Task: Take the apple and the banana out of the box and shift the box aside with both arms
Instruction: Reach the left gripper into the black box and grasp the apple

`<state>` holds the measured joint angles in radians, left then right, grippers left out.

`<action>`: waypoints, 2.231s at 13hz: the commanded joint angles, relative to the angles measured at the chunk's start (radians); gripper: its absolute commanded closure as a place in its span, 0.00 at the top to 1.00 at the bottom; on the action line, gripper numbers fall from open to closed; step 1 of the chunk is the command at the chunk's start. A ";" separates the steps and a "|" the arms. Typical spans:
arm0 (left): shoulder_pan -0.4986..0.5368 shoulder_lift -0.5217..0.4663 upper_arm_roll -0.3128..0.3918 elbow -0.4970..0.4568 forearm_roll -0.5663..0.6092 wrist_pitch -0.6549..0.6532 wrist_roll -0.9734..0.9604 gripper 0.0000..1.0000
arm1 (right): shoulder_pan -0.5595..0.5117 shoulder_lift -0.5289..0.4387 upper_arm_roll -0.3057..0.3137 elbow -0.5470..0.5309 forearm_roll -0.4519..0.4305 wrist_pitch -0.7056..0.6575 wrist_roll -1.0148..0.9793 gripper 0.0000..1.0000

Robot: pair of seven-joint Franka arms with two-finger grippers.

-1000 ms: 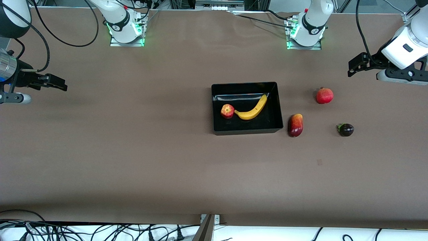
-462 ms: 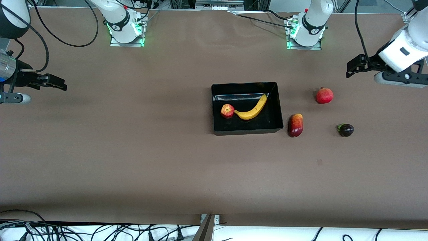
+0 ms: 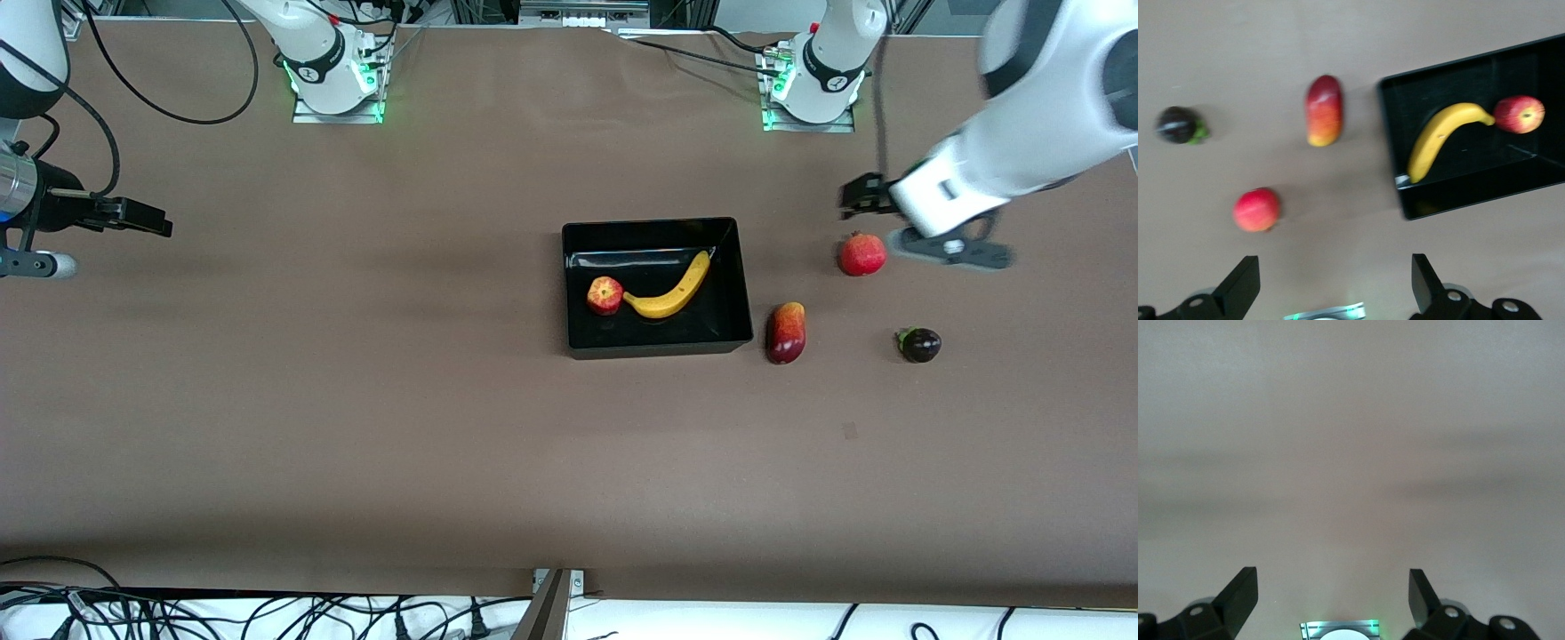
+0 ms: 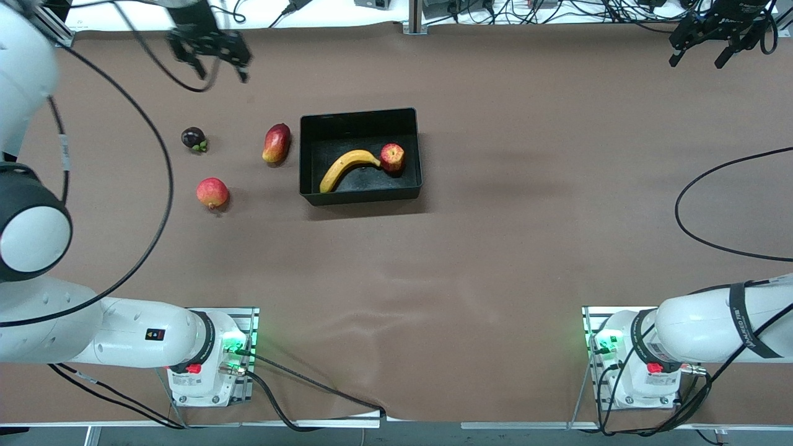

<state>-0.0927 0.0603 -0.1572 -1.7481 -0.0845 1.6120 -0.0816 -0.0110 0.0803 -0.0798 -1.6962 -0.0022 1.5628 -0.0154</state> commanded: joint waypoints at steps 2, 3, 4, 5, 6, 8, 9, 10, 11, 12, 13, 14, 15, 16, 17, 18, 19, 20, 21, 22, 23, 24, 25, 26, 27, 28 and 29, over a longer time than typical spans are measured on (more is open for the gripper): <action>-0.063 0.065 -0.139 -0.030 -0.018 0.199 -0.221 1.00 | 0.000 -0.002 0.003 0.007 0.001 -0.017 -0.008 1.00; -0.106 0.079 -0.145 -0.054 -0.018 0.274 -0.295 1.00 | 0.000 -0.002 0.003 0.009 0.001 -0.015 -0.008 1.00; -0.149 0.104 -0.147 -0.067 -0.018 0.336 -0.340 1.00 | 0.000 -0.002 0.003 0.012 0.001 -0.013 -0.008 1.00; -0.183 0.131 -0.148 -0.070 -0.018 0.374 -0.360 1.00 | 0.000 -0.002 0.003 0.013 0.001 -0.012 -0.008 1.00; -0.205 0.157 -0.148 -0.070 -0.018 0.409 -0.365 1.00 | 0.000 -0.002 0.003 0.013 0.001 -0.009 -0.008 1.00; -0.261 0.228 -0.148 -0.074 -0.018 0.508 -0.365 1.00 | -0.001 0.002 0.003 0.018 0.001 -0.003 -0.008 1.00; -0.287 0.278 -0.148 -0.074 -0.018 0.575 -0.363 1.00 | 0.000 0.003 0.003 0.018 0.001 -0.004 -0.008 1.00; -0.311 0.321 -0.148 -0.074 -0.018 0.659 -0.365 1.00 | 0.000 0.003 0.003 0.018 0.001 -0.004 -0.008 1.00; -0.327 0.357 -0.148 -0.074 -0.017 0.733 -0.365 1.00 | 0.000 0.003 0.003 0.018 0.001 -0.003 -0.008 1.00; -0.331 0.378 -0.147 -0.076 -0.014 0.773 -0.363 1.00 | 0.000 0.003 0.003 0.018 0.001 -0.003 -0.008 1.00; -0.334 0.403 -0.147 -0.076 0.000 0.798 -0.360 1.00 | 0.000 0.003 0.002 0.018 0.001 -0.003 -0.006 1.00; -0.334 0.424 -0.147 -0.077 0.015 0.827 -0.357 1.00 | 0.000 0.003 0.003 0.018 0.001 -0.003 -0.006 1.00; -0.335 0.440 -0.147 -0.079 0.040 0.835 -0.356 1.00 | -0.003 0.003 0.002 0.018 0.002 -0.003 -0.006 1.00; -0.335 0.450 -0.145 -0.082 0.054 0.835 -0.351 1.00 | -0.006 0.004 0.000 0.018 0.002 -0.003 -0.009 1.00; -0.335 0.458 -0.142 -0.085 0.055 0.833 -0.346 1.00 | -0.006 0.007 -0.001 0.018 0.002 -0.003 -0.009 1.00; -0.335 0.461 -0.140 -0.096 0.057 0.835 -0.345 1.00 | -0.006 0.009 -0.001 0.018 0.002 -0.004 -0.009 1.00; -0.337 0.470 -0.139 -0.096 0.057 0.836 -0.340 1.00 | -0.007 0.009 -0.003 0.016 0.001 -0.007 -0.009 1.00; -0.347 0.484 -0.136 -0.094 0.055 0.838 -0.333 1.00 | -0.007 0.010 -0.003 0.016 0.001 -0.007 -0.009 1.00; -0.357 0.499 -0.131 -0.093 0.054 0.841 -0.333 1.00 | -0.009 0.010 -0.003 0.015 0.001 -0.007 -0.008 1.00; -0.364 0.515 -0.119 -0.093 0.055 0.862 -0.331 1.00 | -0.009 0.010 -0.003 0.015 0.001 -0.006 -0.008 1.00; -0.374 0.529 -0.107 -0.093 0.055 0.887 -0.331 1.00 | -0.010 0.012 -0.003 0.015 0.001 -0.004 -0.008 1.00; -0.380 0.541 -0.101 -0.093 0.055 0.896 -0.331 1.00 | -0.010 0.010 -0.003 0.015 0.001 -0.007 -0.008 1.00; -0.384 0.547 -0.096 -0.090 0.055 0.896 -0.333 1.00 | -0.010 0.010 -0.003 0.013 0.001 -0.012 -0.008 1.00; -0.386 0.552 -0.090 -0.087 0.055 0.896 -0.331 1.00 | -0.010 0.012 -0.003 0.013 0.001 -0.012 -0.008 1.00; -0.386 0.561 -0.088 -0.085 0.055 0.898 -0.331 1.00 | -0.010 0.010 -0.003 0.015 0.001 -0.007 -0.008 1.00; -0.387 0.570 -0.087 -0.085 0.055 0.916 -0.331 1.00 | -0.010 0.012 -0.003 0.016 -0.001 -0.006 -0.008 1.00; -0.394 0.579 -0.085 -0.085 0.055 0.937 -0.331 1.00 | -0.010 0.012 -0.003 0.016 -0.001 -0.006 -0.008 1.00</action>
<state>-0.4617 0.6240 -0.2611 -1.8418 -0.0410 2.5162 -0.4242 -0.0132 0.0872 -0.0843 -1.6905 -0.0022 1.5628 -0.0154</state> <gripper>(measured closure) 0.000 0.000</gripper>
